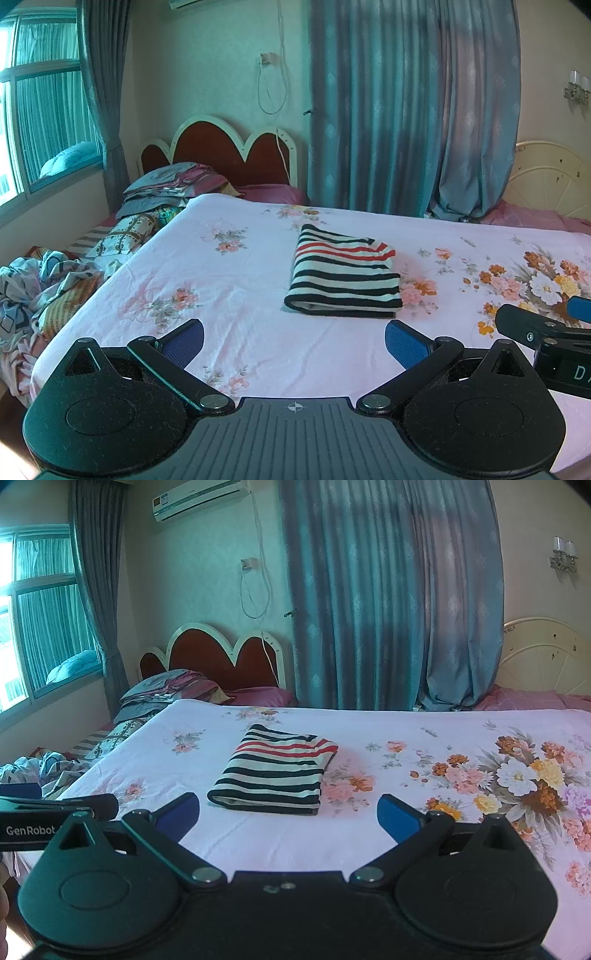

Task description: Fold small clothes

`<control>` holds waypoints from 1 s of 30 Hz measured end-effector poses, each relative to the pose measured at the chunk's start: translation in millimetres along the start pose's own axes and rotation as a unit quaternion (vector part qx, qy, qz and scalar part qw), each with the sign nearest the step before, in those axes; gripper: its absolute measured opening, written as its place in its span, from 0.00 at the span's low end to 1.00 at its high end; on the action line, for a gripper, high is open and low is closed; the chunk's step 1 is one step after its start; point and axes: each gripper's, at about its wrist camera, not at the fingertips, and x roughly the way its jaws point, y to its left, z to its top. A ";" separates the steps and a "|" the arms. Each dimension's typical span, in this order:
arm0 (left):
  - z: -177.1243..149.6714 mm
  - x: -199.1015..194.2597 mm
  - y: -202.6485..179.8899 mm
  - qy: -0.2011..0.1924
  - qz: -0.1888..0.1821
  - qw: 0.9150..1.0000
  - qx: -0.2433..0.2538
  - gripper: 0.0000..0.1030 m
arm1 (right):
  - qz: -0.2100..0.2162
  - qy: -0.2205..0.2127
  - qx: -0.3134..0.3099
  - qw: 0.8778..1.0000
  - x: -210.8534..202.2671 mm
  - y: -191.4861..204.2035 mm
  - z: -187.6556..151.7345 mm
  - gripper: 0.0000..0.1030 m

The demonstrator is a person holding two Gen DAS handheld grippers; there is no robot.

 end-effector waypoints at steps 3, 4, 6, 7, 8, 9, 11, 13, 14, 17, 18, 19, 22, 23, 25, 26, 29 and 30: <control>-0.1 0.0 -0.2 0.000 0.000 1.000 0.000 1.00 | 0.001 0.001 -0.001 1.000 0.6 -1.1 0.3 0.99; -0.2 0.0 -0.2 0.001 0.000 1.000 0.001 1.00 | 0.000 0.000 0.000 1.000 0.1 -0.1 0.0 0.99; 0.7 1.8 -3.3 0.002 -0.001 1.000 0.002 1.00 | 0.000 0.002 0.000 1.000 0.7 -0.7 0.5 0.99; 1.3 3.2 -5.4 0.003 -0.001 1.000 0.002 1.00 | 0.001 0.003 0.000 1.000 1.1 -3.2 0.3 0.99; 1.3 4.1 -7.3 0.003 -0.001 1.000 0.002 1.00 | 0.001 0.003 0.000 1.000 1.7 -5.1 0.4 0.99; 1.6 5.0 -8.2 0.004 -0.001 1.000 0.002 1.00 | 0.001 0.004 0.001 1.000 2.3 -6.7 0.5 0.99; 1.6 6.4 -11.2 0.006 -0.002 1.000 0.003 1.00 | 0.001 0.005 0.001 1.000 3.8 -9.4 -0.1 0.99; 1.9 8.6 -12.9 0.006 -0.002 1.000 0.002 1.00 | 0.001 0.007 0.002 1.000 4.5 -11.9 -0.8 0.99; 1.8 8.9 -12.9 0.007 -0.003 1.000 0.002 1.00 | 0.001 0.007 0.002 1.000 5.0 -11.9 -0.9 0.99; 1.1 10.8 -14.3 0.008 -0.003 1.000 0.002 1.00 | 0.001 0.009 0.003 1.000 6.9 -14.0 -1.2 0.99; 0.5 12.1 -14.7 0.009 -0.003 1.000 0.002 1.00 | 0.002 0.010 0.003 1.000 7.8 -14.9 -1.2 0.99; 0.5 13.2 -15.0 0.010 -0.002 1.000 0.001 1.00 | 0.002 0.011 0.003 1.000 8.7 -15.3 -1.3 0.99; 1.1 17.7 -16.6 0.013 -0.001 1.000 -0.001 1.00 | 0.003 0.014 0.002 1.000 12.5 -15.4 -2.6 0.99; 1.4 19.6 -16.9 0.015 -0.001 1.000 -0.001 1.00 | 0.003 0.015 0.001 1.000 13.9 -15.5 -3.0 0.99; 1.2 23.8 -17.1 0.020 -0.002 1.000 -0.002 1.00 | 0.004 0.018 0.001 1.000 16.7 -16.6 -3.3 0.99; 1.6 25.9 -16.4 0.022 -0.003 1.000 -0.002 1.00 | 0.005 0.019 0.001 1.000 18.4 -17.4 -3.3 0.99; -0.2 31.0 -14.6 0.014 -0.010 1.000 -0.008 1.00 | 0.004 0.022 0.001 1.000 23.6 -18.1 -2.9 0.99; -0.7 32.8 -13.3 0.010 -0.012 1.000 -0.015 1.00 | 0.003 0.023 0.000 1.000 25.4 -18.5 -2.8 0.99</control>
